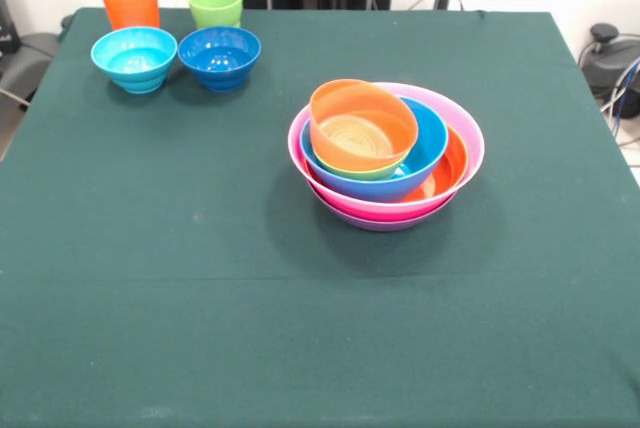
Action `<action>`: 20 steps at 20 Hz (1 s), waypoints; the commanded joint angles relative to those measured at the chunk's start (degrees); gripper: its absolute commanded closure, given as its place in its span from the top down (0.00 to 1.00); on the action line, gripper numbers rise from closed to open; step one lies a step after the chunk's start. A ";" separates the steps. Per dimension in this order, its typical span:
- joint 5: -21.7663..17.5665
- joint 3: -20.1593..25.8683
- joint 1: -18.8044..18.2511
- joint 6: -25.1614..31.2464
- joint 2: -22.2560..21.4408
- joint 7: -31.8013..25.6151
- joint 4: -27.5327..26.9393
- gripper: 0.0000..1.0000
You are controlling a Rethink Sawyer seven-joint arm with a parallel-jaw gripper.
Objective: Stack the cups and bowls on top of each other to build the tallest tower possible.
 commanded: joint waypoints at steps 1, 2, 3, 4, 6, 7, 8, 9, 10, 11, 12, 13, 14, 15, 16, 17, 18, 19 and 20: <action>0.76 1.79 1.76 -0.70 4.96 -0.59 3.40 1.00; 0.23 0.57 2.17 -0.29 4.91 -0.02 2.97 1.00; -1.07 -0.99 2.85 -0.60 4.59 0.72 2.36 1.00; -2.40 -1.98 3.09 -0.69 5.17 0.52 1.42 1.00; -4.67 -3.52 3.26 -0.88 7.01 -0.18 -0.30 1.00; -5.34 -3.97 3.30 -1.20 7.43 -0.29 -0.70 1.00; -6.01 -4.41 3.34 -1.51 7.84 -0.40 -1.09 1.00; -6.22 -4.53 3.32 -1.72 7.90 -0.43 -1.15 1.00; -6.03 -4.32 3.12 -1.61 7.81 -0.55 -1.03 1.00; -5.72 -3.90 2.77 -1.31 7.42 -0.84 -0.83 1.00; -5.19 -3.33 2.05 -0.55 6.65 -1.42 -0.48 1.00; -4.41 -2.34 1.07 0.77 6.00 -2.63 -0.21 1.00; -3.86 -1.73 0.33 1.92 5.32 -3.50 -0.01 1.00; -3.74 -1.30 -0.34 1.65 4.72 -3.66 0.39 1.00; -3.75 -1.13 -0.78 1.36 4.78 -3.75 0.44 1.00; -3.94 -1.22 -0.90 1.09 4.81 -3.60 0.37 1.00; -4.07 -1.15 -1.03 0.92 5.04 -3.63 0.29 1.00; -4.10 -1.06 -1.11 0.93 5.08 -3.67 0.24 1.00; -4.02 -0.96 -1.27 1.01 4.99 -3.70 0.27 1.00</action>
